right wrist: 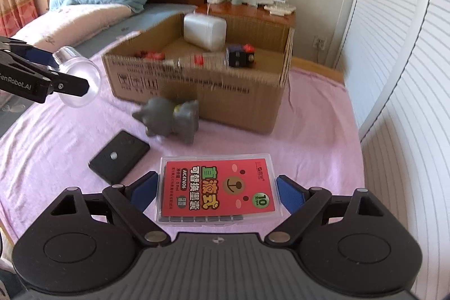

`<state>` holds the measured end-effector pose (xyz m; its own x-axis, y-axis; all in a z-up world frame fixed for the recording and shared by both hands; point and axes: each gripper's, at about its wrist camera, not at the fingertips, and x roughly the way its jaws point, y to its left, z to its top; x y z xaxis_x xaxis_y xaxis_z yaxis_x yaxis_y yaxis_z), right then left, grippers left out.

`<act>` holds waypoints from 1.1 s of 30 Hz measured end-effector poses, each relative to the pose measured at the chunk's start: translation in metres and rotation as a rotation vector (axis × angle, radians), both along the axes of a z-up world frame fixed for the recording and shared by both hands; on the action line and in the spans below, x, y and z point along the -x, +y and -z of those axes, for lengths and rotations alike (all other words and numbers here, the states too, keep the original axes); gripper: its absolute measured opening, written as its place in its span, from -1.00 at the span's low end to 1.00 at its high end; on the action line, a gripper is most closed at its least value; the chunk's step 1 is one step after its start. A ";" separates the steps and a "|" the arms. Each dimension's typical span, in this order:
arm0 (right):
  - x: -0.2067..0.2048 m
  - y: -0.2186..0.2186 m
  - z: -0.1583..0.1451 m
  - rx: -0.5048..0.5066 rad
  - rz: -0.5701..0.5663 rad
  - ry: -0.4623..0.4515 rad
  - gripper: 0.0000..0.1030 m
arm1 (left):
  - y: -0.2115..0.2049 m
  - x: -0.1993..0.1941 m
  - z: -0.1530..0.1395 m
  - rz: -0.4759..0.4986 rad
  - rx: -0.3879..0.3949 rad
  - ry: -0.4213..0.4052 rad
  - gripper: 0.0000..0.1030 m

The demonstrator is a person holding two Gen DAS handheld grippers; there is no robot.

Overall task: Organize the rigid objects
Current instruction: 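Carry the cup into the box and open the left tool while the right tool carries the card pack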

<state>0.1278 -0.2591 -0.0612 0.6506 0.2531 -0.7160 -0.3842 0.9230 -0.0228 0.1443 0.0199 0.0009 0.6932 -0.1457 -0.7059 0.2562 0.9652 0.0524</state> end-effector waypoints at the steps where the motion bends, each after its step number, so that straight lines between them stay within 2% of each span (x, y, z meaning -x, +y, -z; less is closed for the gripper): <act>1: -0.001 -0.001 -0.005 -0.006 -0.005 -0.009 0.79 | -0.001 -0.002 -0.004 0.010 0.003 -0.006 0.78; 9: -0.014 -0.003 -0.028 -0.025 -0.020 -0.078 0.79 | -0.018 -0.046 -0.019 0.045 0.011 -0.042 0.78; 22: -0.036 -0.004 -0.036 -0.033 0.002 -0.110 0.79 | -0.037 -0.135 0.002 -0.001 0.005 -0.019 0.84; 26: -0.037 -0.003 -0.036 -0.034 0.004 -0.108 0.80 | -0.032 -0.132 0.004 -0.026 0.000 -0.014 0.89; 33: -0.038 0.001 -0.040 -0.031 -0.004 -0.113 0.79 | -0.017 -0.091 -0.006 -0.026 0.017 -0.025 0.97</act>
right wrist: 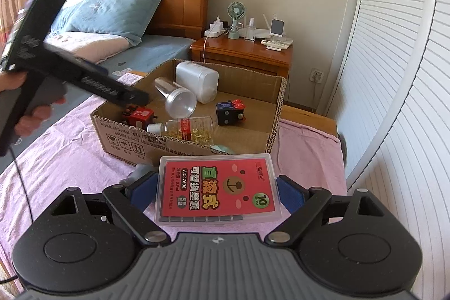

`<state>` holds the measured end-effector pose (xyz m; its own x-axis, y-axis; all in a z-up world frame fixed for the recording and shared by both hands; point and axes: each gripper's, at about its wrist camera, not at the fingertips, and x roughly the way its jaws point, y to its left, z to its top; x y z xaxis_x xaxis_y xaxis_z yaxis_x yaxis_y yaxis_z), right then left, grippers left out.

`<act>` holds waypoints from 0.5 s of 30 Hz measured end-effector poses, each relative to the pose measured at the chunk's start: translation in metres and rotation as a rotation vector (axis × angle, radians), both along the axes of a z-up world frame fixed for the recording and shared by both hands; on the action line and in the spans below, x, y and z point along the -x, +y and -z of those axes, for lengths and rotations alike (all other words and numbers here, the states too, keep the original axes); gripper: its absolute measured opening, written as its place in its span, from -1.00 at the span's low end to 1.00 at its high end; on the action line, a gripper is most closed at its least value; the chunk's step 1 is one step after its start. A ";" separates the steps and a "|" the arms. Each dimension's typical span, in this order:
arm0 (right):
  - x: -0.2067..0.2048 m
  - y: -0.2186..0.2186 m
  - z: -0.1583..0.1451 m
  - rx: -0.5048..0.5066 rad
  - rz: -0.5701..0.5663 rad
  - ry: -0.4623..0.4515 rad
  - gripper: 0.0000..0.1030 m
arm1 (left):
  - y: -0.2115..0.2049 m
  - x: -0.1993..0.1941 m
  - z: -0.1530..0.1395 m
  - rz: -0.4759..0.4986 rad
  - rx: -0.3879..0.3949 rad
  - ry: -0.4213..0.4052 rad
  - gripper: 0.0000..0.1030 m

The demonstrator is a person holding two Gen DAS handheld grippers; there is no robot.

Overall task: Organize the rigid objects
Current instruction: 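Carry the cup into the box and open the left tool while the right tool carries the card pack, then lower the red card pack into the box and open the right tool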

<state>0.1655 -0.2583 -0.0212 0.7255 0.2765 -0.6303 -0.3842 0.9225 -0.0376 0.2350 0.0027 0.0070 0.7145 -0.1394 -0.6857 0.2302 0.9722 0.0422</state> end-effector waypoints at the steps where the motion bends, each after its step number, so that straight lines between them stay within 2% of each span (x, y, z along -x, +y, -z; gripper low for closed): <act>1: 0.000 0.000 -0.001 -0.003 0.000 -0.002 0.79 | 0.002 0.006 -0.002 -0.003 0.010 0.002 0.97; 4: -0.002 0.001 -0.005 -0.015 -0.002 0.001 0.79 | 0.007 0.029 -0.009 -0.025 0.028 0.004 0.97; 9: -0.014 0.003 -0.012 -0.049 0.004 0.027 0.80 | 0.010 0.072 -0.018 -0.062 0.007 -0.018 0.99; 15: -0.036 0.008 -0.020 -0.085 0.038 0.055 0.79 | 0.010 0.104 -0.016 -0.096 0.020 -0.021 0.99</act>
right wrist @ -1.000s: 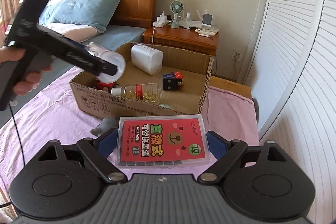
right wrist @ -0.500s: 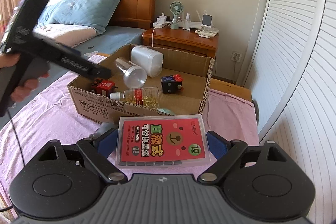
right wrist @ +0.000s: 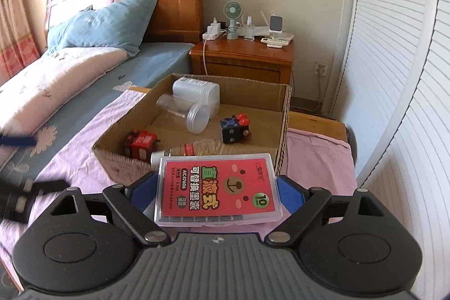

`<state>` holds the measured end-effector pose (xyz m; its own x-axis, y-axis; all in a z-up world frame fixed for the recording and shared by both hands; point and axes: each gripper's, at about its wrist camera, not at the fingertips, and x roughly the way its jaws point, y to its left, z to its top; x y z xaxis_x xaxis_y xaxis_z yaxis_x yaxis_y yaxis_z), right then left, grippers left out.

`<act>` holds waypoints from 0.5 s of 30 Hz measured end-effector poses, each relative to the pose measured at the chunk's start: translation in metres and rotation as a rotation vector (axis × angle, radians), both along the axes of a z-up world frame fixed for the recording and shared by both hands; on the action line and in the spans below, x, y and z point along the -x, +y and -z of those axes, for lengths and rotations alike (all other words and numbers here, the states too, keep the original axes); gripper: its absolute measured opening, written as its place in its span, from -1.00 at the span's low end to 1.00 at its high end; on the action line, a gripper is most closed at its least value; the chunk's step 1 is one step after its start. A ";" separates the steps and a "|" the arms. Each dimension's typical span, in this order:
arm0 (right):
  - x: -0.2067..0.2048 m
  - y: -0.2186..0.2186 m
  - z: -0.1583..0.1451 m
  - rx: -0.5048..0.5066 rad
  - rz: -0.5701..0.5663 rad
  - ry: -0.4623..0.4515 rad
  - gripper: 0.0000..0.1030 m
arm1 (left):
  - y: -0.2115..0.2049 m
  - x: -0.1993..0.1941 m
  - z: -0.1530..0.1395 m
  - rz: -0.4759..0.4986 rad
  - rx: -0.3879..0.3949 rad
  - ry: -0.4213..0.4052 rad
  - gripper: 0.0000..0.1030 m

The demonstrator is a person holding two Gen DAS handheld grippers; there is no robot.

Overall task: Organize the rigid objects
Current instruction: 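Lower the red card pack into the box and open the right tool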

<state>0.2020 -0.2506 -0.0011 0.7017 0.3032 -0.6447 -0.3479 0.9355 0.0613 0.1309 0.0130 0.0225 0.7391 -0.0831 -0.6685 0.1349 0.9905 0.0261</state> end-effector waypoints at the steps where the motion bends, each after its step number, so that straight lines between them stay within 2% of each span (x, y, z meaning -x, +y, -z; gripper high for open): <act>1: -0.004 0.001 -0.001 -0.004 0.008 0.008 0.80 | 0.001 0.004 0.001 -0.003 0.008 -0.001 0.99; 6: -0.031 0.008 -0.006 -0.026 0.054 0.053 0.80 | 0.006 0.015 0.006 -0.014 0.045 -0.001 0.99; 15: -0.083 0.032 -0.004 0.012 0.090 0.104 0.80 | 0.023 0.021 0.007 -0.042 0.061 -0.050 0.99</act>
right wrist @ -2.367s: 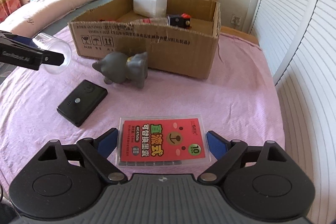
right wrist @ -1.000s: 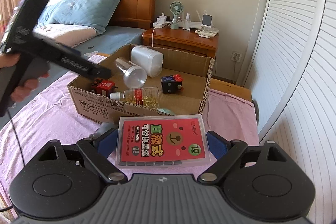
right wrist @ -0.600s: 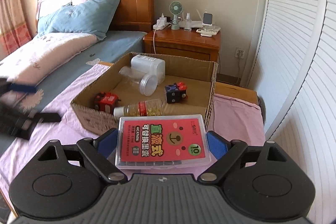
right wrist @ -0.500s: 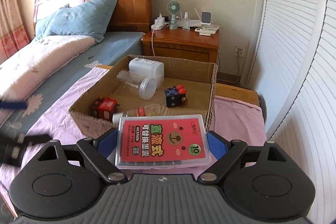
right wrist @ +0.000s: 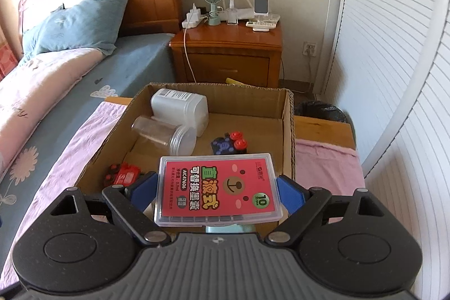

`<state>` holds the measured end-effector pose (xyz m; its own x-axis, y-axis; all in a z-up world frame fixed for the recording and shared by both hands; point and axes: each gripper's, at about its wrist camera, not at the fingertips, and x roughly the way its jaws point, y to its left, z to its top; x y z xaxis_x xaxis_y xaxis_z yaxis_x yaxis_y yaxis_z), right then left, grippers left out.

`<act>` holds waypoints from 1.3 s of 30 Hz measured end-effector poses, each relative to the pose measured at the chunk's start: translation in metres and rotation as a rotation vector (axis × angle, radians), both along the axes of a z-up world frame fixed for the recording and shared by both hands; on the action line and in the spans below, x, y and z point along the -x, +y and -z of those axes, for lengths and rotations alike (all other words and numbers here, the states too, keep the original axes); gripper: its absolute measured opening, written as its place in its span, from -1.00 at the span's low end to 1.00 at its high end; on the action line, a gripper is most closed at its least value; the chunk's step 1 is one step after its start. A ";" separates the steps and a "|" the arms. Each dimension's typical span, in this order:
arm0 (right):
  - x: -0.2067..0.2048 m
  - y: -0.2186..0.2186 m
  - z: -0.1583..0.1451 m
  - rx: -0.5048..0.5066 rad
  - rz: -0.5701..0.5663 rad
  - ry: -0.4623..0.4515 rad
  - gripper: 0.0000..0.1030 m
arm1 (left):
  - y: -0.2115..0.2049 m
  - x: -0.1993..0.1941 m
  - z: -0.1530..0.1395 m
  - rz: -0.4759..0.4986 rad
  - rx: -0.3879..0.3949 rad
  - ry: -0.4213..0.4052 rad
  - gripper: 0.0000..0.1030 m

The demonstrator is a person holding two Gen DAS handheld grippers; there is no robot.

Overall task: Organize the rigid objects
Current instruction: 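Lower the red card pack into the box and open the right tool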

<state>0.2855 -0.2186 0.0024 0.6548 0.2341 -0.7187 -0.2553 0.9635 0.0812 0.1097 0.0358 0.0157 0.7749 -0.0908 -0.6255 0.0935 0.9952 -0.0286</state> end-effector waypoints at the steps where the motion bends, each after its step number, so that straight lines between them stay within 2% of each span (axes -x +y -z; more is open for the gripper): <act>1: -0.008 0.002 0.001 0.010 0.011 0.005 0.80 | 0.003 0.000 0.001 -0.009 0.001 -0.004 0.99; 8: -0.061 0.010 0.009 0.029 0.052 0.042 0.80 | 0.015 -0.006 0.008 -0.090 -0.080 -0.008 0.99; 21: -0.133 0.024 0.047 0.061 0.074 0.122 0.80 | 0.010 -0.021 0.026 -0.051 -0.082 0.053 0.99; 25: -0.139 0.025 0.051 0.055 0.069 0.129 0.82 | 0.011 -0.023 0.028 -0.059 -0.075 0.063 0.99; 28: -0.137 0.022 0.047 0.040 0.071 0.111 1.00 | 0.012 -0.023 0.029 -0.069 -0.076 0.069 0.99; 39: -0.105 0.011 0.022 0.019 0.076 0.069 1.00 | 0.011 -0.012 0.021 -0.076 -0.070 0.062 0.99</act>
